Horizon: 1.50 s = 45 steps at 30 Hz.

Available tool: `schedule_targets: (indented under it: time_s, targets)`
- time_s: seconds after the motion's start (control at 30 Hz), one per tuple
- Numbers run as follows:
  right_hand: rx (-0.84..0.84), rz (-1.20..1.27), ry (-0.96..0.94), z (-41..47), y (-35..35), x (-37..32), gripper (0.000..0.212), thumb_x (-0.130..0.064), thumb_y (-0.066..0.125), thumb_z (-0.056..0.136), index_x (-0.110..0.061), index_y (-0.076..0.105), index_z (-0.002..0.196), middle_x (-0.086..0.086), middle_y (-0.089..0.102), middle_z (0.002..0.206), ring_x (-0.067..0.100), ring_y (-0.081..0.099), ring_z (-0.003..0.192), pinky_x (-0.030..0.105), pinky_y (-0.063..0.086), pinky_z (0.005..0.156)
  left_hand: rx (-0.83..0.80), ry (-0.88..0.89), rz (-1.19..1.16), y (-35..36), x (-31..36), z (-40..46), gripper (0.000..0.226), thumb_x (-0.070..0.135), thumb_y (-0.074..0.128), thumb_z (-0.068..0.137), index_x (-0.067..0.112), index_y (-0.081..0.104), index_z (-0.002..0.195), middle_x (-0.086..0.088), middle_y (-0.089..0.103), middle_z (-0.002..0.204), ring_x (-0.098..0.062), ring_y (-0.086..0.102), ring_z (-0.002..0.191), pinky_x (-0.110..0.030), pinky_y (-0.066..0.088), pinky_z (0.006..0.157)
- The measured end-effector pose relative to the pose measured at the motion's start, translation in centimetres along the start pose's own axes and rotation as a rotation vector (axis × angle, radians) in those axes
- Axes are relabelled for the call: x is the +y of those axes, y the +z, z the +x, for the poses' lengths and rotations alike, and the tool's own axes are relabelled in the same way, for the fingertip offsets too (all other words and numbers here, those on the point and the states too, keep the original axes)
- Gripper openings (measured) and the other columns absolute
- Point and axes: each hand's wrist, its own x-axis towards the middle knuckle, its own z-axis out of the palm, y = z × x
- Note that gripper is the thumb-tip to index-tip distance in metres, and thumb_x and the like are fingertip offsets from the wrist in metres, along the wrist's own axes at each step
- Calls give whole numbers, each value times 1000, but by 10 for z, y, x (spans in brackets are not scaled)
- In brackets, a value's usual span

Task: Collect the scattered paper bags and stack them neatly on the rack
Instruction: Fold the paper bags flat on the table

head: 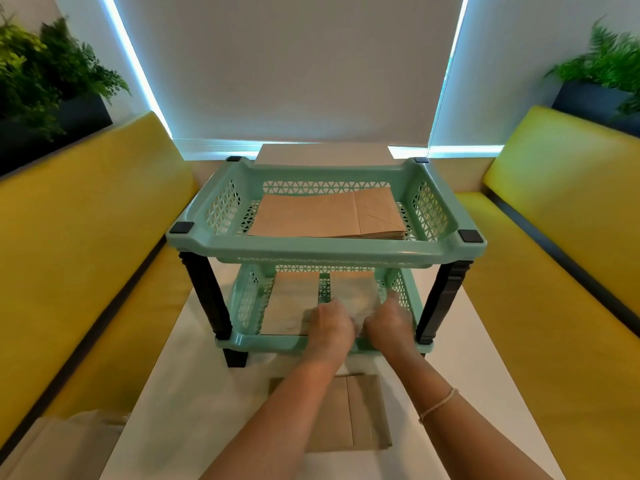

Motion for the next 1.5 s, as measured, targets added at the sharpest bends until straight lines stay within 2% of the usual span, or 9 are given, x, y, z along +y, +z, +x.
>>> schedule_targets:
  time_s: [0.07,0.23,0.33,0.43,0.57,0.63,1.03,1.3,1.5]
  targets:
    - [6,19,-21,-3,-2,0,58,0,49,83,-9,30,137,24,53,114,37,53,104,36,46,79,29,43,-10,-5,0,-6,21,27,53,94,11,56,109,-6,59,108,-13,42,81,-20,33,61]
    - [94,-20,-215,-26,-13,-3,50,-2,54,83,-5,40,131,20,57,113,33,53,107,35,48,81,71,90,-57,-26,-9,-26,32,31,53,95,13,55,121,-5,60,117,-19,56,103,-25,40,75]
    - [55,-12,-235,-55,-19,4,42,-6,54,88,-9,48,130,12,64,108,24,60,98,30,48,80,8,105,-116,-35,-28,-45,20,29,54,94,16,62,107,-1,65,100,-13,60,83,-26,50,72]
    - [6,-76,-219,-90,-13,30,38,-14,56,89,-11,53,127,8,67,103,20,62,97,26,47,80,-56,121,-86,-28,-61,-68,16,28,54,93,19,64,102,4,64,94,-5,55,74,-18,41,60]
    - [-135,-105,-4,-114,5,67,59,-15,57,88,-12,32,142,14,58,125,28,55,114,32,48,91,-152,35,68,-15,-98,-89,23,27,55,92,17,63,111,-2,64,109,-17,59,98,-25,45,77]
    - [-157,-96,13,-122,11,72,63,-14,56,88,-10,27,144,16,59,122,30,56,112,35,48,91,-195,-10,108,-8,-110,-96,29,21,53,90,16,61,117,-5,62,116,-20,58,105,-26,46,81]
    - [43,-84,-148,-145,22,56,55,-9,54,84,-17,38,136,13,61,115,30,57,102,38,49,84,-88,66,226,13,-127,-111,36,23,49,95,15,53,130,-8,49,131,-24,48,119,-30,42,94]
    - [89,-439,-292,-149,29,51,51,-12,53,86,-17,36,134,6,66,96,22,55,79,28,42,82,-79,88,274,17,-129,-112,32,16,46,96,13,56,125,-11,51,128,-25,50,117,-30,42,94]
    - [-14,-54,-204,-145,26,47,56,-5,56,85,-17,37,136,13,65,107,29,62,90,36,54,76,-64,112,277,19,-131,-111,29,16,45,97,12,55,124,-12,50,128,-27,48,117,-31,42,92]
